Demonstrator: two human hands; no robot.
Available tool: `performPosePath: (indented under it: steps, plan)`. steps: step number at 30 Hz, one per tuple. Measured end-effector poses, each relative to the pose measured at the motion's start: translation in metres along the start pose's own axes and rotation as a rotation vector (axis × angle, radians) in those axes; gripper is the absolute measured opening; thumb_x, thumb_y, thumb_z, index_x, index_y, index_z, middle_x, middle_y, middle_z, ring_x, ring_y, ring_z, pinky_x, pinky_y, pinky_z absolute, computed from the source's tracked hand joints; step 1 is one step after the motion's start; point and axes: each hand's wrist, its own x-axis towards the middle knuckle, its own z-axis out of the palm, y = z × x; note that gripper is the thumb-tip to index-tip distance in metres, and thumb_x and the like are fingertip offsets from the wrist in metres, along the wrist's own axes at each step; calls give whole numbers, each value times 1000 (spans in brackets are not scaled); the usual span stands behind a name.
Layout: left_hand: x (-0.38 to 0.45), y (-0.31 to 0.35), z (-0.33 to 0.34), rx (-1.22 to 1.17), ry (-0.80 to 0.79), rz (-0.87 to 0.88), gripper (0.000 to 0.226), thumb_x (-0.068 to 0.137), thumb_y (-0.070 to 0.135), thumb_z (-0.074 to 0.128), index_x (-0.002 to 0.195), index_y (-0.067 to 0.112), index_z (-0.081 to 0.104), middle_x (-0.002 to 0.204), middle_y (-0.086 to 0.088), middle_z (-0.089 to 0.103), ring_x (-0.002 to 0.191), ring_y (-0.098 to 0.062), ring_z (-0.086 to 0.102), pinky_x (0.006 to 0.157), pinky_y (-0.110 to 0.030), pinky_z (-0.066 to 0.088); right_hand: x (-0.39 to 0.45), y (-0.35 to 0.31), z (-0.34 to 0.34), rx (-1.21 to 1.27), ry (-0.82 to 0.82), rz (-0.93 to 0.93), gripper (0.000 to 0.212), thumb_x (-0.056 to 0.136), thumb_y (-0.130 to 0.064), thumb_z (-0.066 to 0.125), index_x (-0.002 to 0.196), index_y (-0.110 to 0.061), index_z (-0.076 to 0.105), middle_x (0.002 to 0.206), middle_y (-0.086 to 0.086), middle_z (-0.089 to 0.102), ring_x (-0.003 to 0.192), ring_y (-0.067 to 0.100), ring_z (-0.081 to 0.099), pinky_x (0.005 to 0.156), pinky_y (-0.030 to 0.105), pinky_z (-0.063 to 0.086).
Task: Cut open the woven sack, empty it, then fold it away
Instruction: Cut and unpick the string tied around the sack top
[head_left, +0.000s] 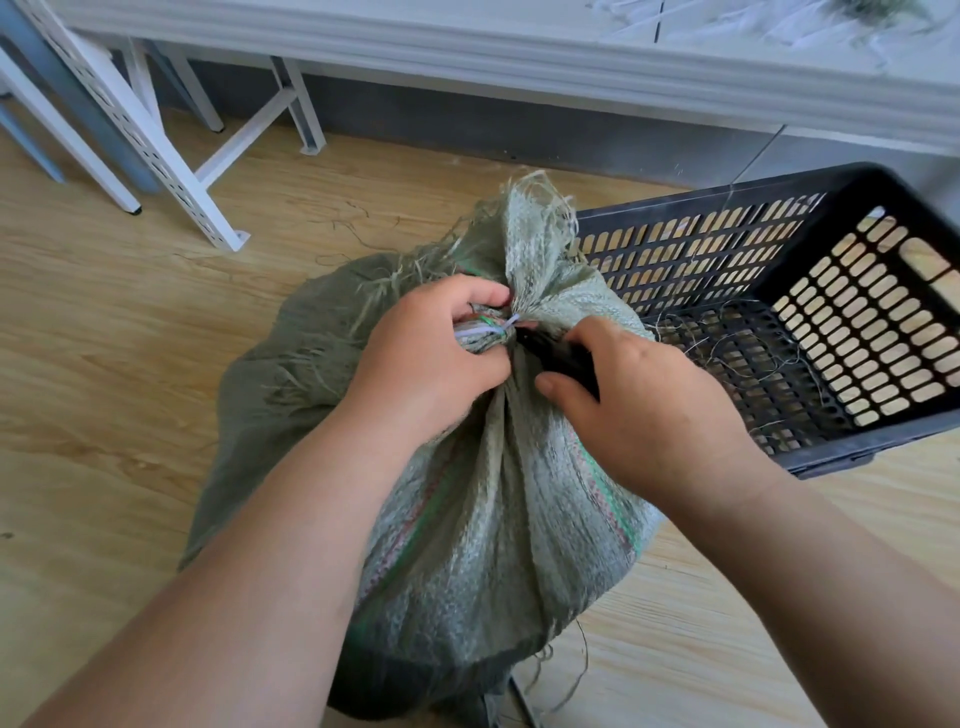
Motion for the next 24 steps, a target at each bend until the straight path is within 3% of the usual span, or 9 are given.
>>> performPosePath:
  steps: [2, 5, 8, 9, 12, 14, 18, 21, 24]
  plan:
    - [2, -3, -4, -72, -8, -34, 42, 76, 16, 75, 113, 34, 66, 89, 25, 60, 87, 1, 61, 75, -3, 40, 3, 3, -2, 77, -34, -18, 24, 92, -44, 52, 99, -21, 52, 82, -6, 51, 89, 27, 58, 62, 33, 36]
    - [3, -5, -8, -85, -48, -50, 42, 78, 27, 76, 118, 34, 65, 105, 20, 61, 95, 4, 58, 77, -3, 38, 6, 7, -1, 161, -29, -70, 21, 90, -43, 55, 91, -22, 55, 73, -6, 55, 76, 25, 57, 62, 37, 45]
    - [2, -7, -8, 5, -73, -26, 45, 79, 38, 73, 120, 41, 56, 125, 13, 49, 113, -7, 51, 98, -22, 37, 7, 8, 3, 207, 6, -88, 21, 89, -43, 55, 81, -24, 49, 65, -8, 51, 67, 21, 51, 57, 36, 43]
    - [1, -6, -9, 11, -90, -27, 45, 80, 39, 72, 121, 42, 54, 125, 13, 50, 113, -8, 51, 98, -24, 38, 7, 8, 4, 219, 12, -89, 22, 89, -43, 55, 79, -26, 47, 64, -9, 50, 65, 19, 49, 56, 35, 40]
    - [0, -4, -9, -16, -122, -65, 45, 84, 33, 69, 127, 34, 53, 110, 16, 55, 98, -4, 52, 70, -2, 34, 5, 4, 7, 248, 13, -72, 22, 90, -41, 56, 77, -29, 43, 64, -11, 48, 64, 15, 47, 54, 34, 36]
    - [-1, -2, -7, -36, -98, -78, 41, 83, 26, 69, 122, 29, 57, 101, 15, 58, 90, -4, 54, 61, 1, 36, 4, 0, 9, 262, 16, -53, 24, 90, -40, 56, 74, -29, 42, 61, -11, 47, 59, 12, 44, 51, 30, 34]
    - [-2, 1, 0, -32, -80, -99, 23, 78, 19, 70, 99, 25, 64, 83, 8, 67, 79, -17, 63, 65, -26, 46, 2, -8, 10, 244, 10, -2, 25, 92, -40, 55, 75, -26, 42, 61, -8, 46, 59, 16, 43, 48, 24, 30]
    - [-3, 3, 4, -5, -78, -125, 20, 76, 20, 70, 95, 23, 63, 83, 4, 67, 80, -20, 63, 67, -32, 49, -2, -14, 10, 168, 27, 14, 23, 93, -42, 51, 81, -24, 44, 67, -8, 45, 65, 21, 43, 48, 35, 30]
    - [-5, 5, 6, 36, -91, -126, 22, 78, 24, 69, 99, 21, 62, 86, 2, 67, 83, -23, 63, 74, -39, 53, -2, -18, 9, 130, 26, 40, 21, 94, -42, 49, 85, -24, 45, 73, -8, 46, 67, 20, 43, 51, 35, 30]
